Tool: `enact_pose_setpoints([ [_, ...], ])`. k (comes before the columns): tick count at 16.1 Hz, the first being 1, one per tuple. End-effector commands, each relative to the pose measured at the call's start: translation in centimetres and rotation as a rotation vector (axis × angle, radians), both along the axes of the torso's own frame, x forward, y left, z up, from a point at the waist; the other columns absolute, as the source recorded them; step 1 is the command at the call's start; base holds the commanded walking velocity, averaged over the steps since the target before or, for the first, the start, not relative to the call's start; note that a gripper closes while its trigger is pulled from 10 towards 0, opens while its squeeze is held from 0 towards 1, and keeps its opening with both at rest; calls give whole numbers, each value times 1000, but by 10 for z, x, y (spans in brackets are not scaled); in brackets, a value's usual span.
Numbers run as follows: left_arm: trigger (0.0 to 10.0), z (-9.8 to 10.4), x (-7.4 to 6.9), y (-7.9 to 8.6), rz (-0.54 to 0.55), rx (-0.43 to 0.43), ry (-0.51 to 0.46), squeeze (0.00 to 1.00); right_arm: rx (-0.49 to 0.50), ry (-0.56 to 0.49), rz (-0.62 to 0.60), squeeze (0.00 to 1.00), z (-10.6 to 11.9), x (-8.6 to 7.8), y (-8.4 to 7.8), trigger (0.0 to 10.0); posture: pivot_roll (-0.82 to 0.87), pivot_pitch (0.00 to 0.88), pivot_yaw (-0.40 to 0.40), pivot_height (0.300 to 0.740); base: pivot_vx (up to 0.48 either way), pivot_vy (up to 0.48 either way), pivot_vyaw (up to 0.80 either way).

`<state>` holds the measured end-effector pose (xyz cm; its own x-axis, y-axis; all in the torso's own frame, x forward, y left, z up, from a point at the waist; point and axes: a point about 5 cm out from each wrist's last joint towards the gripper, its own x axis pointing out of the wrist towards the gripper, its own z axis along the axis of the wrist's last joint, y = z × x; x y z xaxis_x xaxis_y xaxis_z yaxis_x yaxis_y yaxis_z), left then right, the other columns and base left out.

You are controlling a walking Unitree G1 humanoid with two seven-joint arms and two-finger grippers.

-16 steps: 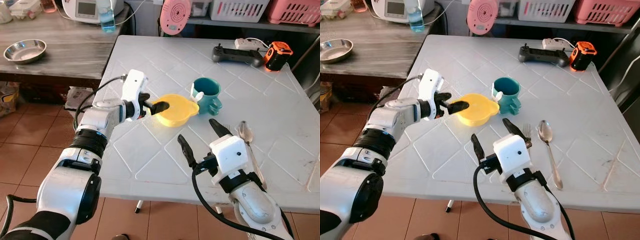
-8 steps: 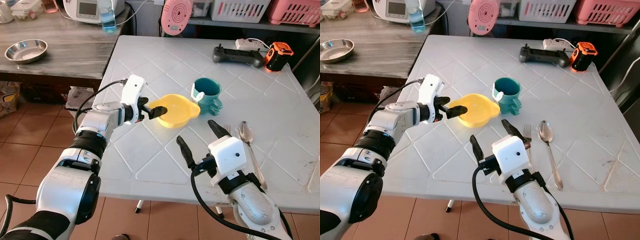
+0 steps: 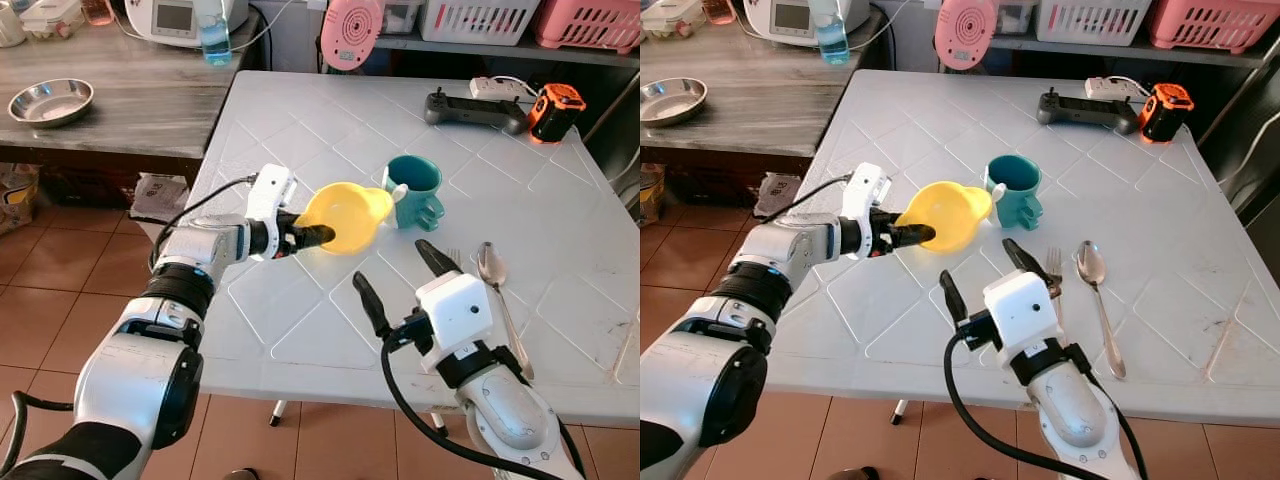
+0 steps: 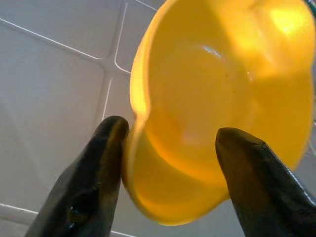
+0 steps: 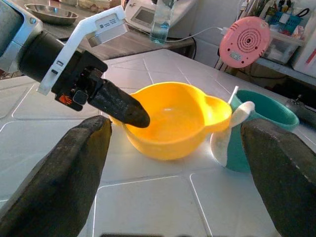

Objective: Setting the table

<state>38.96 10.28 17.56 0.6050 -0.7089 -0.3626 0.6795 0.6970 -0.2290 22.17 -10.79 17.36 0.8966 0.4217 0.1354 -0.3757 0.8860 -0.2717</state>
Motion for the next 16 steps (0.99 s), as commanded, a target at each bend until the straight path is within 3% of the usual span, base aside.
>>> enact_pose_setpoints([
  [1,0,2,0,-1,-2,-21,12,0,-2,7,2,0,-2,-1,0,10000,145,143,-22,740,0,0,0],
  [5,0,4,0,0,5,-31,8,0,19,18,-4,0,-2,-1,0,10000,145,143,-23,740,0,0,0],
  [9,0,3,0,1,9,-24,4,0,119,162,-33,0,-14,1,-4,10000,146,144,-26,740,0,0,0],
  [16,0,2,1,3,30,-10,-14,0,99,203,-60,0,-19,1,-8,10000,146,138,-27,740,0,0,0],
])
